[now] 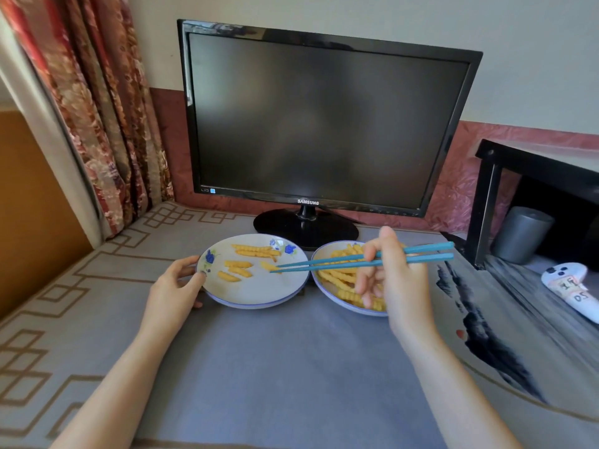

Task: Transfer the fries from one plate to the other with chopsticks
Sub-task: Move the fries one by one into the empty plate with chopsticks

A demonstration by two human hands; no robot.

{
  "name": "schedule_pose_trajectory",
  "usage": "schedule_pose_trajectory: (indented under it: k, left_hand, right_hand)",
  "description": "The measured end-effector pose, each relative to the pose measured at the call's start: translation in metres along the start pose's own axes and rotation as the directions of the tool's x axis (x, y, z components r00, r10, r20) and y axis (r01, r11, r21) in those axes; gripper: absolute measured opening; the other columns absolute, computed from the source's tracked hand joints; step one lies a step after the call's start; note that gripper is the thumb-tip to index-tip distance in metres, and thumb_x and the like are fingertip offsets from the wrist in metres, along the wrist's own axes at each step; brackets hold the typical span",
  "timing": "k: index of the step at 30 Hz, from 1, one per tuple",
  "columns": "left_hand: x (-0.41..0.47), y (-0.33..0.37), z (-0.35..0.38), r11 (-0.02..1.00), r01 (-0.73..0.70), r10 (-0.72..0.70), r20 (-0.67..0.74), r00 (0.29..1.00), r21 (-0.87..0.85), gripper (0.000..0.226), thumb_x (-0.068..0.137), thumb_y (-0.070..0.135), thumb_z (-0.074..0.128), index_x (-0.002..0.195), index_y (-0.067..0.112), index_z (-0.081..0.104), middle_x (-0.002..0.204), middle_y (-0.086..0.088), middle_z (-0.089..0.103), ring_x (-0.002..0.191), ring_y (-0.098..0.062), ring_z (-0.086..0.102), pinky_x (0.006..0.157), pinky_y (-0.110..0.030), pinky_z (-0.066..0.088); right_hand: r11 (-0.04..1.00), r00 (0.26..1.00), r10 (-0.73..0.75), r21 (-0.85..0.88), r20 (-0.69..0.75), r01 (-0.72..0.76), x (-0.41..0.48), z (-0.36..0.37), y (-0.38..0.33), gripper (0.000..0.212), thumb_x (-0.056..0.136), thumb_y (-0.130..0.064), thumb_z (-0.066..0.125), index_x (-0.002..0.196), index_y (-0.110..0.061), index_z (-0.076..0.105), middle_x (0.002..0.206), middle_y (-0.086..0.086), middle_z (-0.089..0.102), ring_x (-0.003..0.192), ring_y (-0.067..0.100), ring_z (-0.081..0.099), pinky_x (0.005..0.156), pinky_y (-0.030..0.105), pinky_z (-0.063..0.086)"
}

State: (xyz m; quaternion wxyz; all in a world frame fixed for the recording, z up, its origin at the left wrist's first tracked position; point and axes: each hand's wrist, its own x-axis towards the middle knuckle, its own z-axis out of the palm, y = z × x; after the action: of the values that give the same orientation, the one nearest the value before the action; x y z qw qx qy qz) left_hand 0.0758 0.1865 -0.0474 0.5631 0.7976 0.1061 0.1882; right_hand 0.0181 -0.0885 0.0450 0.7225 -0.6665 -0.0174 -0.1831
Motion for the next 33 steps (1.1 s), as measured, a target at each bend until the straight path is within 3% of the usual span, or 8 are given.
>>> schedule_pose_trajectory:
  k: [3, 9, 15, 22, 29, 33]
  left_hand:
    - [0.0, 0.0, 0.0, 1.0, 0.007, -0.007, 0.002, 1.0, -0.003, 0.032, 0.091, 0.012, 0.053, 0.122, 0.017, 0.059, 0.108, -0.004, 0.065, 0.059, -0.021, 0.061, 0.054, -0.024, 0.05]
    - [0.0, 0.0, 0.0, 1.0, 0.008, -0.008, -0.003, 1.0, -0.006, 0.03, 0.091, 0.013, 0.053, 0.12, 0.018, 0.059, 0.108, -0.003, 0.064, 0.059, -0.021, 0.06, 0.043, -0.009, 0.046]
    - [0.001, 0.0, 0.0, 1.0, 0.008, -0.008, -0.001, 1.0, -0.002, 0.028, 0.092, 0.015, 0.053, 0.119, 0.021, 0.059, 0.109, -0.003, 0.064, 0.058, -0.022, 0.06, 0.043, -0.008, 0.046]
    - [0.0, 0.0, 0.001, 1.0, 0.004, -0.004, 0.0, 1.0, -0.004, 0.031, 0.092, 0.012, 0.052, 0.122, 0.016, 0.058, 0.108, -0.004, 0.064, 0.058, -0.022, 0.059, 0.042, -0.009, 0.046]
    - [0.0, 0.0, 0.0, 1.0, 0.003, -0.003, 0.001, 1.0, -0.002, 0.031, 0.092, 0.012, 0.052, 0.122, 0.017, 0.058, 0.108, -0.005, 0.064, 0.059, -0.022, 0.059, 0.042, -0.009, 0.045]
    - [0.0, 0.001, 0.0, 1.0, 0.007, -0.007, 0.003, 1.0, -0.003, 0.032, 0.092, 0.012, 0.053, 0.122, 0.016, 0.058, 0.109, -0.005, 0.064, 0.059, -0.022, 0.06, 0.043, -0.01, 0.047]
  right_hand:
    - [0.999, 0.997, -0.036, -0.022, -0.074, 0.035, 0.003, -0.038, -0.007, 0.042, 0.101, -0.029, 0.036, 0.065, -0.009, 0.047, 0.036, 0.01, 0.046, 0.026, 0.017, 0.034, 0.032, 0.014, 0.022]
    - [0.995, 0.978, -0.056, -0.098, -0.203, 0.036, -0.002, -0.101, -0.015, 0.042, 0.1, -0.031, 0.036, 0.065, -0.01, 0.045, 0.036, 0.009, 0.045, 0.025, 0.016, 0.03, 0.031, 0.017, 0.018]
    - [0.986, 0.975, -0.074, -0.164, -0.21, 0.039, -0.006, -0.128, -0.016, 0.041, 0.1, -0.031, 0.036, 0.067, -0.008, 0.045, 0.036, 0.011, 0.044, 0.025, 0.018, 0.028, 0.032, 0.019, 0.017]
    - [0.98, 0.985, -0.07, -0.197, -0.159, 0.038, -0.009, -0.128, -0.013, 0.04, 0.1, -0.029, 0.036, 0.07, -0.007, 0.049, 0.037, 0.013, 0.045, 0.027, 0.018, 0.027, 0.031, 0.017, 0.018]
    - [0.994, 0.981, -0.084, -0.083, -0.177, 0.07, -0.007, -0.103, -0.019, 0.039, 0.099, -0.031, 0.037, 0.069, -0.01, 0.048, 0.037, 0.011, 0.044, 0.028, 0.017, 0.026, 0.032, 0.017, 0.017]
    - [0.996, 0.993, -0.077, -0.052, -0.094, 0.073, -0.003, -0.065, -0.015, 0.04, 0.1, -0.029, 0.036, 0.068, -0.01, 0.049, 0.037, 0.01, 0.045, 0.026, 0.015, 0.029, 0.032, 0.014, 0.019]
